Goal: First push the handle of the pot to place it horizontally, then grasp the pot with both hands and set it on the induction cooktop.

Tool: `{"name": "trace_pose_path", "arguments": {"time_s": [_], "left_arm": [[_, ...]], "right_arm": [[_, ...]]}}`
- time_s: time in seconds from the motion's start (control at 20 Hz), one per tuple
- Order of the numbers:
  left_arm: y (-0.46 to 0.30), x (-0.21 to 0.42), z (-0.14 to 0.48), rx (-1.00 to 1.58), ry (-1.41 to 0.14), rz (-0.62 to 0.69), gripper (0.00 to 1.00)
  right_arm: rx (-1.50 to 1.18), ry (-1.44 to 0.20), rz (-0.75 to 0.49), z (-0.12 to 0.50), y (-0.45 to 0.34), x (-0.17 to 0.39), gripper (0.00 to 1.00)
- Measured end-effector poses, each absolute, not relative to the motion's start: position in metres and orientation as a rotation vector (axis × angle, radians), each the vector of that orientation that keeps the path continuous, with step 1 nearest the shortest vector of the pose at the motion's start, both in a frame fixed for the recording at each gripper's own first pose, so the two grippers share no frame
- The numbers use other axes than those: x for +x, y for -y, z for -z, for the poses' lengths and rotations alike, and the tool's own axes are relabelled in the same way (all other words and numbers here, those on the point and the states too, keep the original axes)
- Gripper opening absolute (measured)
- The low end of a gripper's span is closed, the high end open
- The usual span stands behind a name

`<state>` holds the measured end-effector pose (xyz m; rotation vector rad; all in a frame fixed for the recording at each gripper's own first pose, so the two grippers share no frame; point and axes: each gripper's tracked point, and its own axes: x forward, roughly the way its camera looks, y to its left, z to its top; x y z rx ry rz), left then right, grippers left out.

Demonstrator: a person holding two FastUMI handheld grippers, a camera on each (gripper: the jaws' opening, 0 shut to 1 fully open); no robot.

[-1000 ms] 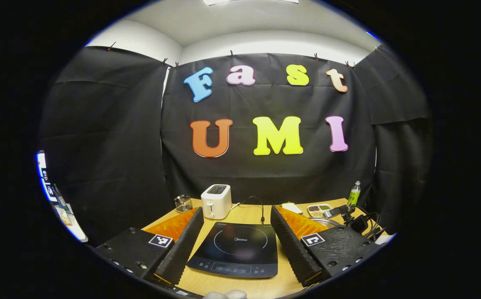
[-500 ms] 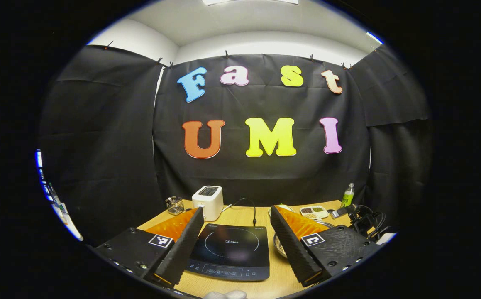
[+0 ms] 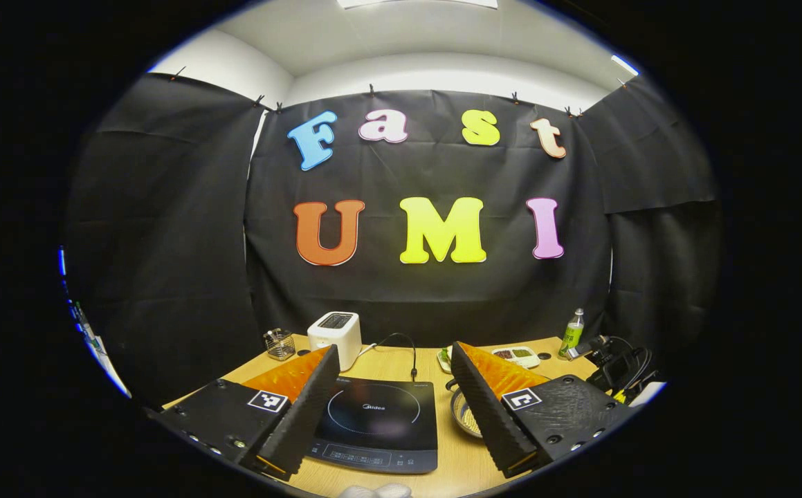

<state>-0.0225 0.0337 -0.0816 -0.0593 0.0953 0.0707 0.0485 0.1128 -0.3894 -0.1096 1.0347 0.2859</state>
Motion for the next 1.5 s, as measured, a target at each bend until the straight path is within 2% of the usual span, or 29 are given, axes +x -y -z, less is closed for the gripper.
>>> {"name": "trace_pose_path", "arguments": {"time_s": [0.55,0.6,0.85,0.9,1.0,1.05,1.15,1.25,1.3,1.45,1.5], "left_arm": [[-0.017,0.003,0.090,-0.064,-0.109,-0.060,0.96],[-0.013,0.005,0.090,-0.067,-0.111,-0.057,0.96],[0.000,0.016,0.094,-0.071,-0.118,-0.051,0.96],[0.001,0.018,0.095,-0.069,-0.120,-0.053,0.96],[0.004,0.021,0.097,-0.064,-0.129,-0.055,0.96],[0.004,0.022,0.098,-0.062,-0.131,-0.057,0.96],[0.007,0.024,0.099,-0.056,-0.136,-0.063,0.96],[0.010,0.026,0.101,-0.053,-0.142,-0.069,0.96],[0.011,0.027,0.101,-0.052,-0.146,-0.072,0.96],[0.015,0.027,0.102,-0.052,-0.153,-0.079,0.97],[0.015,0.028,0.102,-0.052,-0.153,-0.081,0.96]], "right_arm": [[-0.128,-1.011,-0.222,0.383,-0.072,0.074,0.04],[-0.130,-1.010,-0.219,0.382,-0.068,0.077,0.01],[-0.153,-1.004,-0.200,0.383,-0.048,0.092,0.00],[-0.158,-1.001,-0.197,0.384,-0.045,0.095,0.04],[-0.172,-0.995,-0.196,0.383,-0.039,0.102,0.00],[-0.178,-0.992,-0.195,0.383,-0.036,0.105,0.04],[-0.181,-0.988,-0.195,0.383,-0.032,0.112,0.01],[-0.183,-0.984,-0.195,0.383,-0.027,0.118,0.04],[-0.187,-0.982,-0.196,0.383,-0.025,0.121,0.01],[-0.202,-0.972,-0.201,0.383,-0.020,0.131,0.01],[-0.205,-0.970,-0.201,0.383,-0.018,0.133,0.04]]}}
